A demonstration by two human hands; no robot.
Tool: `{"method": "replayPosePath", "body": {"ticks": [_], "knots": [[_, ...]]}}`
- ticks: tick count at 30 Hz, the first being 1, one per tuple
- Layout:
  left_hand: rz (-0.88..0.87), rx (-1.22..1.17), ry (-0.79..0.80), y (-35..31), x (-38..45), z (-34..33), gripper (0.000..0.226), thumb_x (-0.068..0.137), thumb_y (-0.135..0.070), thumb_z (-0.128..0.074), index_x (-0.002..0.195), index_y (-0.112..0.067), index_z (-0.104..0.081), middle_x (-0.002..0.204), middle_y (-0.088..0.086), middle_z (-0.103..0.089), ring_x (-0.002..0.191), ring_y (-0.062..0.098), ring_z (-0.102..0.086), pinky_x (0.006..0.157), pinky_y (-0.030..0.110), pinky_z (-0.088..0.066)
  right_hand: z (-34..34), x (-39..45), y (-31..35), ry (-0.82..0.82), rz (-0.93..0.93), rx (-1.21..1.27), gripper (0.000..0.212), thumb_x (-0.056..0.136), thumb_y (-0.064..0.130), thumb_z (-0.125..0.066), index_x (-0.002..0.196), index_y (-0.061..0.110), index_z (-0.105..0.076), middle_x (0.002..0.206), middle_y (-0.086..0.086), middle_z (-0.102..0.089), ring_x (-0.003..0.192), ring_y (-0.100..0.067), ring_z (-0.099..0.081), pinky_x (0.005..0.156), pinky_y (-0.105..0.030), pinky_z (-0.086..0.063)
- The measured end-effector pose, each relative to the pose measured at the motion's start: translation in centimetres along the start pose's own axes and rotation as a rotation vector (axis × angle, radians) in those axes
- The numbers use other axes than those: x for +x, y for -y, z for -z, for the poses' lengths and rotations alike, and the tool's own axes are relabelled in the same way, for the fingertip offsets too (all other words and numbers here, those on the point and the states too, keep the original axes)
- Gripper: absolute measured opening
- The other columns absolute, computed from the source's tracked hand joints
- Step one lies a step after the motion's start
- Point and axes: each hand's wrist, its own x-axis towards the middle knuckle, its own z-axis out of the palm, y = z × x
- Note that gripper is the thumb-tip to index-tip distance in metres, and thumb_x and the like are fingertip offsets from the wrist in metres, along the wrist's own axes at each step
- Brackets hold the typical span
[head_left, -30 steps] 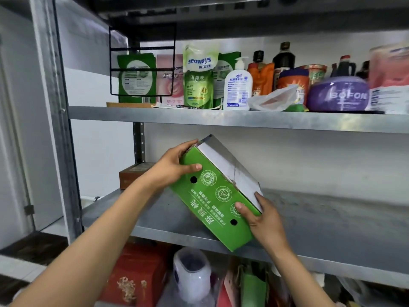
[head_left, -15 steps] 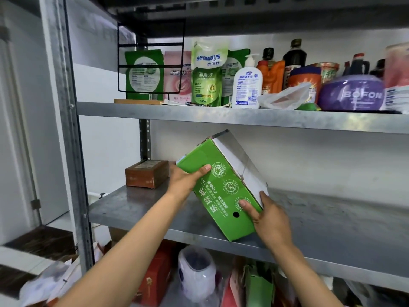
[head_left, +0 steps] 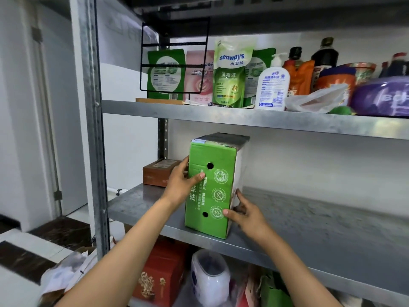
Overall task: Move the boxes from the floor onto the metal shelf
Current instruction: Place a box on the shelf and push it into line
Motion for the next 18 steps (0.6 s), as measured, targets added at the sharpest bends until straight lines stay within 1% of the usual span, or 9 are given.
{"method": "replayPosePath", "body": {"ticks": [2, 4, 6, 8, 9, 12, 14, 16, 18], "knots": [[0.018, 0.027, -0.036, 0.9, 0.2, 1.0, 0.050, 0.083, -0.017, -0.073, 0.123, -0.042, -0.055, 0.125, -0.007, -0.063, 0.114, 0.012, -0.059, 0.099, 0.040, -0.049, -1.2, 1.0, 0.2, 0.024, -0.007, 0.063, 0.090, 0.082, 0.032, -0.076, 0.153, 0.033, -0.020, 0.146, -0.016, -0.047, 0.128, -0.024, -0.052, 0.106, -0.046, -0.044], [0.040, 0.048, -0.076, 1.9, 0.3, 1.8, 0.052, 0.083, -0.010, -0.072, 0.127, -0.029, -0.054, 0.124, -0.005, -0.062, 0.112, 0.012, -0.059, 0.097, 0.036, -0.049, -2.1, 2.1, 0.3, 0.054, -0.009, 0.100, 0.087, 0.084, 0.028, -0.074, 0.153, 0.033, -0.019, 0.149, -0.012, -0.044, 0.131, -0.026, -0.049, 0.107, -0.049, -0.043], [0.087, 0.023, -0.139, 2.9, 0.3, 2.4, 0.046, 0.083, -0.005, -0.070, 0.125, -0.017, -0.054, 0.116, -0.003, -0.065, 0.106, 0.011, -0.062, 0.090, 0.028, -0.051, -2.8, 3.2, 0.4, 0.070, -0.017, 0.103, 0.087, 0.084, 0.029, -0.074, 0.153, 0.034, -0.020, 0.148, -0.013, -0.045, 0.131, -0.027, -0.050, 0.107, -0.047, -0.042], [0.135, 0.049, -0.165, 3.7, 0.4, 2.9, 0.034, 0.085, -0.006, -0.069, 0.116, -0.013, -0.057, 0.105, -0.006, -0.066, 0.096, 0.005, -0.062, 0.082, 0.022, -0.051, -3.4, 4.5, 0.5, 0.075, -0.024, 0.093, 0.089, 0.083, 0.031, -0.075, 0.153, 0.035, -0.020, 0.143, -0.018, -0.050, 0.127, -0.030, -0.053, 0.102, -0.045, -0.043], [0.157, 0.072, -0.152, 4.4, 0.6, 3.3, 0.030, 0.086, -0.007, -0.068, 0.114, -0.010, -0.060, 0.102, -0.006, -0.067, 0.093, 0.005, -0.063, 0.082, 0.024, -0.052, -3.7, 5.1, 0.5, 0.081, -0.024, 0.087, 0.089, 0.082, 0.031, -0.075, 0.153, 0.034, -0.020, 0.142, -0.020, -0.051, 0.125, -0.030, -0.055, 0.102, -0.045, -0.044], [0.210, 0.171, -0.102, 6.7, 1.6, 4.1, 0.026, 0.086, -0.007, -0.067, 0.112, -0.008, -0.066, 0.107, 0.002, -0.071, 0.100, 0.017, -0.067, 0.093, 0.041, -0.052, -4.6, 6.8, 0.8, 0.088, -0.027, 0.095, 0.086, 0.086, 0.024, -0.073, 0.154, 0.029, -0.020, 0.142, -0.019, -0.050, 0.122, -0.026, -0.058, 0.105, -0.045, -0.045], [0.225, 0.237, -0.095, 8.0, 2.5, 4.4, 0.025, 0.086, -0.009, -0.067, 0.112, -0.009, -0.068, 0.110, 0.004, -0.071, 0.101, 0.019, -0.066, 0.095, 0.044, -0.051, -5.2, 8.1, 0.8, 0.086, -0.033, 0.098, 0.082, 0.089, 0.019, -0.069, 0.155, 0.025, -0.019, 0.143, -0.016, -0.049, 0.123, -0.025, -0.057, 0.105, -0.043, -0.046], [0.209, 0.282, -0.107, 8.7, 3.5, 4.6, 0.025, 0.087, -0.011, -0.067, 0.112, -0.010, -0.068, 0.110, 0.003, -0.071, 0.100, 0.018, -0.066, 0.095, 0.039, -0.051, -5.8, 9.6, 0.7, 0.098, -0.026, 0.099, 0.079, 0.092, 0.014, -0.064, 0.155, 0.021, -0.018, 0.143, -0.015, -0.050, 0.119, -0.022, -0.059, 0.098, -0.035, -0.050], [0.210, 0.309, -0.125, 9.3, 4.7, 4.9, 0.025, 0.088, -0.012, -0.066, 0.113, -0.009, -0.068, 0.111, 0.004, -0.071, 0.098, 0.017, -0.065, 0.089, 0.028, -0.049, -6.5, 11.3, 0.7, 0.121, -0.016, 0.106, 0.076, 0.095, 0.008, -0.059, 0.155, 0.014, -0.015, 0.143, -0.017, -0.050, 0.116, -0.022, -0.059, 0.076, -0.014, -0.052]]}}
